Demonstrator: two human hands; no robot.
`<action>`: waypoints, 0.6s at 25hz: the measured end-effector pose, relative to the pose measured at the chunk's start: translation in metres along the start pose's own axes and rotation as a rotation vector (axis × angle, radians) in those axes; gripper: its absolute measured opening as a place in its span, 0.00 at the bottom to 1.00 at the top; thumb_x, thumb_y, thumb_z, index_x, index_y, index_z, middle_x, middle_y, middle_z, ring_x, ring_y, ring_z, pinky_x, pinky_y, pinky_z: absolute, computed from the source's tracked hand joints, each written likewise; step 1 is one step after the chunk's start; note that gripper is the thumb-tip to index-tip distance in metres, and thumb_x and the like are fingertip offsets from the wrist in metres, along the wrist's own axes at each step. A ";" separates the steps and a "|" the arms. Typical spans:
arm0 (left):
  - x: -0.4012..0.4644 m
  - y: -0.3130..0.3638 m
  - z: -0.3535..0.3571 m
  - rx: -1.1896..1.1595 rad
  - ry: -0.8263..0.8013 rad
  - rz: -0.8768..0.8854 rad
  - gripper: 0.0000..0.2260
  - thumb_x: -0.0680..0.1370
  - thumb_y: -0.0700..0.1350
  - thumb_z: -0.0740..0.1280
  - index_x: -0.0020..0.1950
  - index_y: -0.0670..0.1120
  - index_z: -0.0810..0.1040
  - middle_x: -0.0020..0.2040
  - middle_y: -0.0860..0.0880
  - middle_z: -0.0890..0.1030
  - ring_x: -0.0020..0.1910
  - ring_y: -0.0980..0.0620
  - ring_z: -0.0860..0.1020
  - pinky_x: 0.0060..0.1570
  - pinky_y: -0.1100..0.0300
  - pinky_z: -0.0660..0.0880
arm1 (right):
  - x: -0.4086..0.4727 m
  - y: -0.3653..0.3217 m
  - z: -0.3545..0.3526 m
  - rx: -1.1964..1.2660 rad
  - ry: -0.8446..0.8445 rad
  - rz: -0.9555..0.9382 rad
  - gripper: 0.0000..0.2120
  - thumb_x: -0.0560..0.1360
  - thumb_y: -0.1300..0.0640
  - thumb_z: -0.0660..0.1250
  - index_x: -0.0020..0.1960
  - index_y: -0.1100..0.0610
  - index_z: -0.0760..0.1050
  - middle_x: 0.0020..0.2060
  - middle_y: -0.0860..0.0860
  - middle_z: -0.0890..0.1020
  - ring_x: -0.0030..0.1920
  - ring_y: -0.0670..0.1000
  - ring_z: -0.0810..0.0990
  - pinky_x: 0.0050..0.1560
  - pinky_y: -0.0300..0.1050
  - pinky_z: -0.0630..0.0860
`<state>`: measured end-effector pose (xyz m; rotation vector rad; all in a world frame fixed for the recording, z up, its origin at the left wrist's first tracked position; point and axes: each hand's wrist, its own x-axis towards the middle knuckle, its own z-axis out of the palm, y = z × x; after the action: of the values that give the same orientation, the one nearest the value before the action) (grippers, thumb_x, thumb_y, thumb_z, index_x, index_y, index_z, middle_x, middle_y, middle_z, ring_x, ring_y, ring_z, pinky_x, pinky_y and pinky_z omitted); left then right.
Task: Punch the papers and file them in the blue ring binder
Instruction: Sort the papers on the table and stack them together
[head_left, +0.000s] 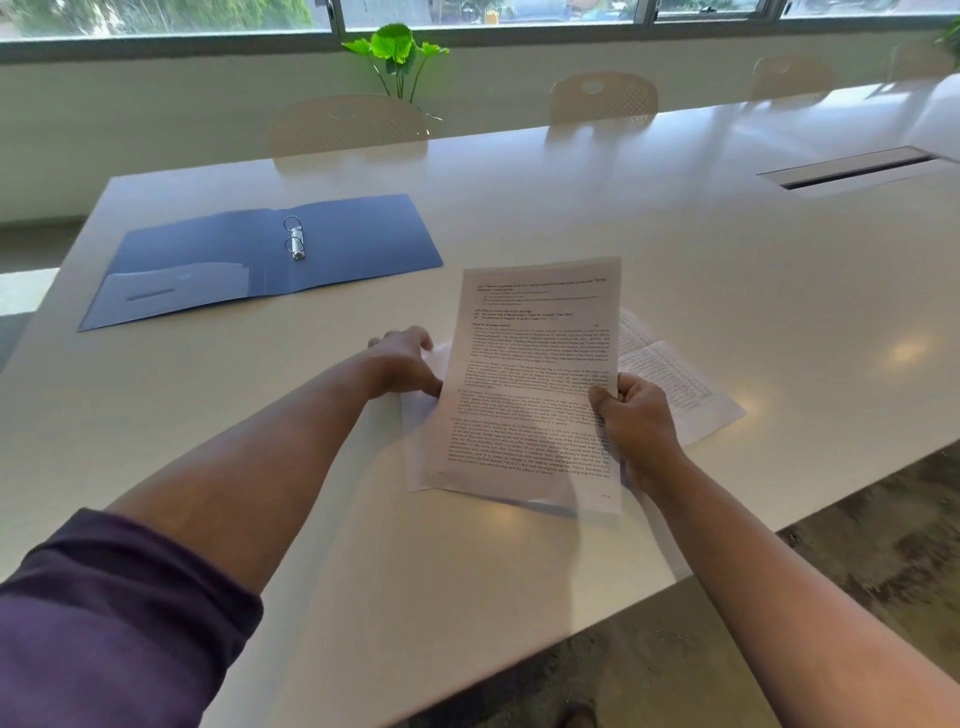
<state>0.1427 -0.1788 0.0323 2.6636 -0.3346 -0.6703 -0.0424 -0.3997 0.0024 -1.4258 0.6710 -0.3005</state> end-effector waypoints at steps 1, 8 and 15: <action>-0.002 0.001 0.000 0.040 0.007 0.002 0.35 0.68 0.56 0.81 0.71 0.54 0.70 0.69 0.46 0.68 0.69 0.42 0.65 0.68 0.42 0.70 | -0.001 -0.001 -0.001 -0.004 -0.007 0.001 0.08 0.83 0.64 0.64 0.53 0.57 0.81 0.48 0.56 0.88 0.48 0.57 0.88 0.50 0.57 0.85; -0.014 -0.003 -0.006 -0.325 -0.047 0.036 0.24 0.67 0.46 0.83 0.56 0.49 0.75 0.54 0.47 0.81 0.53 0.45 0.80 0.49 0.52 0.79 | -0.001 -0.001 0.000 0.008 0.002 -0.003 0.08 0.83 0.64 0.64 0.53 0.57 0.81 0.47 0.56 0.88 0.48 0.58 0.88 0.49 0.57 0.85; -0.043 -0.018 -0.030 -0.992 0.116 -0.040 0.27 0.67 0.30 0.77 0.63 0.42 0.76 0.59 0.40 0.81 0.56 0.38 0.80 0.56 0.40 0.81 | 0.004 -0.018 0.011 0.037 -0.008 -0.035 0.08 0.82 0.65 0.64 0.50 0.56 0.81 0.46 0.55 0.88 0.46 0.56 0.88 0.45 0.51 0.86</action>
<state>0.1231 -0.1400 0.0668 1.7444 0.0862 -0.4986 -0.0288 -0.3959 0.0187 -1.4040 0.6314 -0.3324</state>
